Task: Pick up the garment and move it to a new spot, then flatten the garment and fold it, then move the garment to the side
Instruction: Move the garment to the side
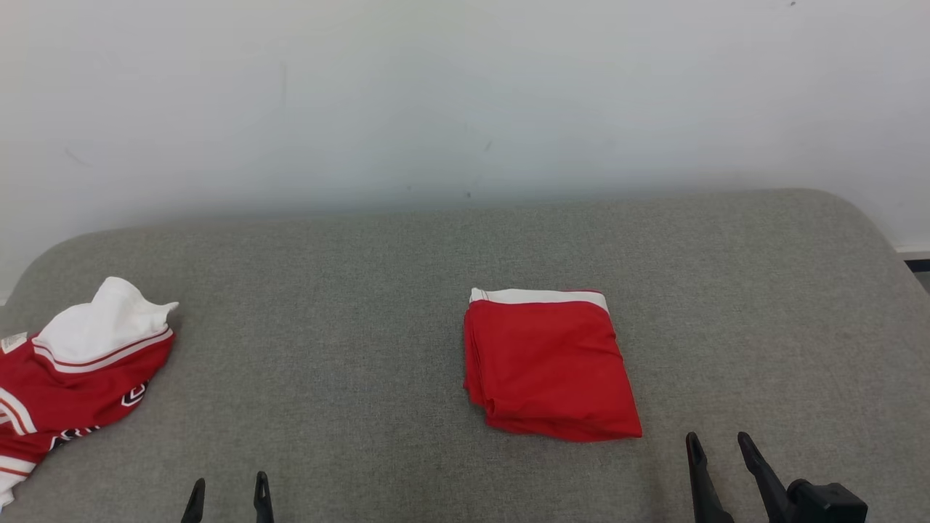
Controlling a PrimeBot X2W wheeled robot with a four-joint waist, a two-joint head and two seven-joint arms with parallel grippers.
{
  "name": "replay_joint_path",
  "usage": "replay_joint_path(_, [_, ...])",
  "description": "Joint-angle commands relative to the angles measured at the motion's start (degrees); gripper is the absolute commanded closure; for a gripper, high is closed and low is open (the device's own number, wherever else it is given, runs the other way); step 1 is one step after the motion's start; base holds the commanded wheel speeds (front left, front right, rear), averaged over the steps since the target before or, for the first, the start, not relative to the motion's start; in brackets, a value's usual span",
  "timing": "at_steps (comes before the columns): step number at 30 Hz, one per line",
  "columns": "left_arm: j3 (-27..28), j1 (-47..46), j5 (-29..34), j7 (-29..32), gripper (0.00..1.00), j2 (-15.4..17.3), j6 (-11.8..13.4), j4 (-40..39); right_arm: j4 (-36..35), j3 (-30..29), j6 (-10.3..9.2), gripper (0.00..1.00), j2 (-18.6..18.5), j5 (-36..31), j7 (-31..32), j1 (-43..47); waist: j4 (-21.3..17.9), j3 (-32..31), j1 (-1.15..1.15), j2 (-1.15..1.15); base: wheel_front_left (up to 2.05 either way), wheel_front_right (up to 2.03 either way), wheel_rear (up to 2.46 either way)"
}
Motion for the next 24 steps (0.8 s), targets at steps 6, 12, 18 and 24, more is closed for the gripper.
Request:
replay_joint_path(6, [-0.2,-0.3,0.2,-0.2,0.00,-0.1,0.2,0.2,0.4,-0.1,-0.09,0.00,0.3,0.6,0.0,0.0,0.4,0.2,0.00,0.00,0.00,0.00,0.00])
replay_joint_path(12, [-0.4,-0.1,0.1,-0.2,0.00,-0.1,0.2,0.1,0.0,0.1,-0.10,0.00,0.3,0.3,0.6,-0.3,1.0,0.3,0.00,0.00,0.00,0.00,0.00])
replay_joint_path(18, [-1.1,-0.4,0.0,-0.2,0.00,-0.1,0.3,-0.4,-1.0,-0.9,-0.09,0.00,-0.5,2.4,9.4,-4.3,1.8,0.7,0.00,0.00,0.00,0.00,0.00])
replay_joint_path(24, [-2.2,-1.1,-0.1,-0.2,0.00,-0.1,0.0,-0.8,-2.0,-1.7,-0.09,0.00,-2.8,3.5,31.2,-12.6,3.5,1.9,0.00,0.00,0.00,0.00,0.00])
